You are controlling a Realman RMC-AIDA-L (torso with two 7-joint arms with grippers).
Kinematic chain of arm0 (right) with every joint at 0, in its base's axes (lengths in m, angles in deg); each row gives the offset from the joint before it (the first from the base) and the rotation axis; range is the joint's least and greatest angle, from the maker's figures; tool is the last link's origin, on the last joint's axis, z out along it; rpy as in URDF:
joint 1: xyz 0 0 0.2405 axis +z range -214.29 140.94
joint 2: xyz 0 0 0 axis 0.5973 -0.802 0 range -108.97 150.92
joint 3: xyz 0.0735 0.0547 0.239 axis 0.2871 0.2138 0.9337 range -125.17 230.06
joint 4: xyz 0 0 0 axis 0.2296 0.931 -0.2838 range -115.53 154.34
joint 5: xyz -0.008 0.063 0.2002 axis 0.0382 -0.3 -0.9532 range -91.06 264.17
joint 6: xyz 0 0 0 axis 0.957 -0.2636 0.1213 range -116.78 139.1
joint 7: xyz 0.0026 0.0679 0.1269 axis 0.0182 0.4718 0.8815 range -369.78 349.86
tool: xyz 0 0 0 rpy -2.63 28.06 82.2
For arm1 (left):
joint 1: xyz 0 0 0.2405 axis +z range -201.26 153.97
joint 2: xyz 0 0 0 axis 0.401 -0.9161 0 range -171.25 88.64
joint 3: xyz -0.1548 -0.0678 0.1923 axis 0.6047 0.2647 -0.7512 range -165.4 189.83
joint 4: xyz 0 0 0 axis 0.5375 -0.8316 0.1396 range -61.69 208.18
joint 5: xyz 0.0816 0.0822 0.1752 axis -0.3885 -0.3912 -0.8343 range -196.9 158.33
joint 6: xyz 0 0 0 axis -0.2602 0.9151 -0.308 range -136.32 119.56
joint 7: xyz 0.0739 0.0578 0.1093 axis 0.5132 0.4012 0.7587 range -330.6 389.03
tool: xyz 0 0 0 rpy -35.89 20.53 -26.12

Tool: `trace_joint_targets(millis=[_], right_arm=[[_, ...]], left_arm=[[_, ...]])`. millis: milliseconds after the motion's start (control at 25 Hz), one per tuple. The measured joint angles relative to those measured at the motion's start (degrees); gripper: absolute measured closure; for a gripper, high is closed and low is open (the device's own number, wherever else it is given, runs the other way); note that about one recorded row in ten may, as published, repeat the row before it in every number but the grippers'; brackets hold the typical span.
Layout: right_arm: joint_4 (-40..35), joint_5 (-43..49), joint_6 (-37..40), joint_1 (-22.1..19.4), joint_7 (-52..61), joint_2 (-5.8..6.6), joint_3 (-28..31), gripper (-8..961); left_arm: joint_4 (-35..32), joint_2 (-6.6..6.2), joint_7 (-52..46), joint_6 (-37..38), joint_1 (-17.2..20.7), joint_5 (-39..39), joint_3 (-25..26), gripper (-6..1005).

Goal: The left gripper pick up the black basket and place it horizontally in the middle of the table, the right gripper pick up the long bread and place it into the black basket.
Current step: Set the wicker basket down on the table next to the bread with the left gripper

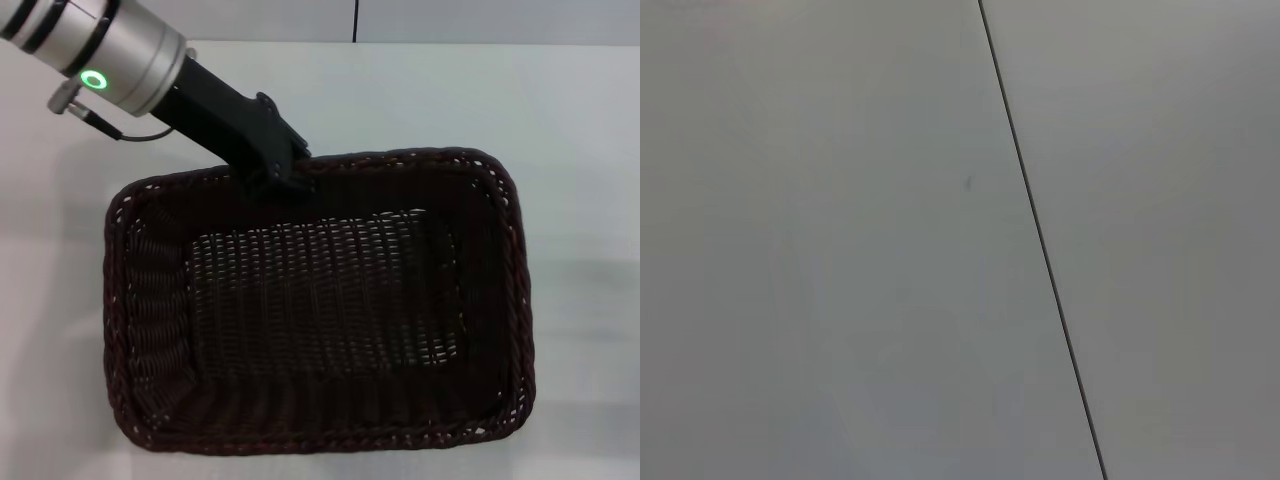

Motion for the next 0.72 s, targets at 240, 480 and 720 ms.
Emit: trace_joint_targets(millis=[240, 480, 720], right_arm=[[0.0, 0.0, -0.2, 0.0, 0.0, 0.0, 0.0, 106], [-0.1, 0.1, -0.5, 0.1, 0.0, 0.04, -0.7, 112], [-0.3, 0.1, -0.5, 0.1, 0.0, 0.11, -1.3, 120]], left_arm=[[-1.1, 1.18, -0.7, 3.6, -0.3, -2.5, -1.3, 753], [-1.1, 1.43, -2.6, 4.9, -0.1, -4.0, -1.1, 731], [0.0, 1.68, -2.8, 6.0, 0.5, -3.9, -0.8, 709]])
